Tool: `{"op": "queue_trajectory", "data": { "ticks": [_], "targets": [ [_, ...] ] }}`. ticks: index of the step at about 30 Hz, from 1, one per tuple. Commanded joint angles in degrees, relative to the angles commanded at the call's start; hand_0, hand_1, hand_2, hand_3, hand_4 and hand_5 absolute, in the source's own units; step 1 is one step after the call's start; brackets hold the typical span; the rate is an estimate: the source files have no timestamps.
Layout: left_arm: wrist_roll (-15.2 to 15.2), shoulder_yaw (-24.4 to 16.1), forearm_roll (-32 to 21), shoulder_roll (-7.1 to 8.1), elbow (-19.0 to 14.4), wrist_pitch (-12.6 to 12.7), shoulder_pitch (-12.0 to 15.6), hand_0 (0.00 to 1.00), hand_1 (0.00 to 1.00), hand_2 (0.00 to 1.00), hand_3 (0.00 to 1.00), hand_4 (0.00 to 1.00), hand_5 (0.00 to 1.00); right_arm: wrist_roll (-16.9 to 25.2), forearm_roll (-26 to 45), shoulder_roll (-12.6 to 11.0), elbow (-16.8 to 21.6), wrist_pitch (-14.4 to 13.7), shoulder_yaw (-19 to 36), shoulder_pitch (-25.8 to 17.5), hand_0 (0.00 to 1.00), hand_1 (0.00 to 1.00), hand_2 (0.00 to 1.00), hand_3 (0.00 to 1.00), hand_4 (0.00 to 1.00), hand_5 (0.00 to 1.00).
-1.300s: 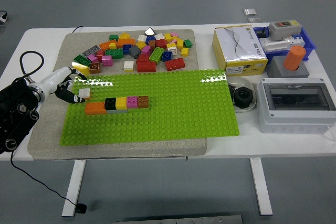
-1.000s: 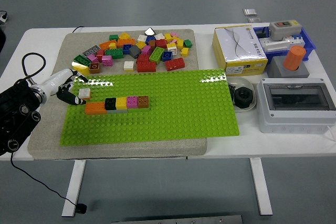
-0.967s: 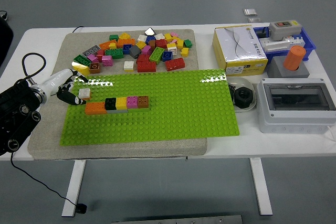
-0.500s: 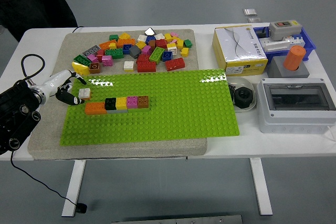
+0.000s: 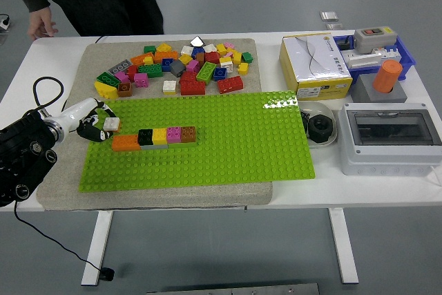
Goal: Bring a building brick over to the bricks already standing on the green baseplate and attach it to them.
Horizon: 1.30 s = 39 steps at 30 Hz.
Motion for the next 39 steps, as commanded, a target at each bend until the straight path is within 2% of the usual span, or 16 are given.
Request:
{"op": "queue_trajectory", "data": {
  "ticks": [9, 10, 16, 22, 32, 39],
  "targets": [
    [-0.5, 0.2, -0.4, -0.07, 0.2, 0.4, 0.2, 0.104, 0.002, 0.014, 0.564, 0.777, 0.002, 0.0, -0.3, -0.1, 0.0, 0.0, 0.1, 0.0, 0.627, 0.447, 0.591, 0.714, 0.706, 0.896],
    [-0.4, 0.2, -0.4, -0.07, 0.2, 0.3, 0.2, 0.104, 0.002, 0.013, 0.567, 0.809, 0.002, 0.0, -0.4, -0.1, 0.0, 0.0, 0.1, 0.0, 0.627, 0.443, 0.591, 0.714, 0.707, 0.896],
    [-0.3, 0.3, -0.5, 0.21, 0.1, 0.1, 0.3, 0.102, 0.002, 0.013, 0.566, 0.826, 0.002, -0.1, -0.9, -0.2, 0.0, 0.0, 0.4, -0.2, 0.626, 0.442, 0.588, 0.713, 0.707, 0.893],
    [0.4, 0.3, -0.2, 1.06, -0.5, -0.5, 0.2, 0.103, 0.002, 0.013, 0.555, 0.833, 0.002, -0.1, -1.1, -0.3, 0.0, 0.0, 0.7, -0.3, 0.626, 0.443, 0.588, 0.714, 0.707, 0.888],
    [2.6, -1.7, 1.0, 3.79, -3.4, -1.7, 0.6, 0.103, 0.002, 0.013, 0.545, 0.841, 0.002, 0.0, -0.5, -0.5, 0.0, -0.2, 0.9, -0.4, 0.626, 0.442, 0.585, 0.713, 0.707, 0.887],
    [2.9, -1.8, 0.9, 3.64, -3.4, -1.9, 0.5, 0.102, 0.002, 0.013, 0.543, 0.835, 0.002, 0.0, -0.6, -0.5, 0.0, -0.2, 1.1, -0.4, 0.626, 0.440, 0.582, 0.713, 0.708, 0.885]
  ]
}}
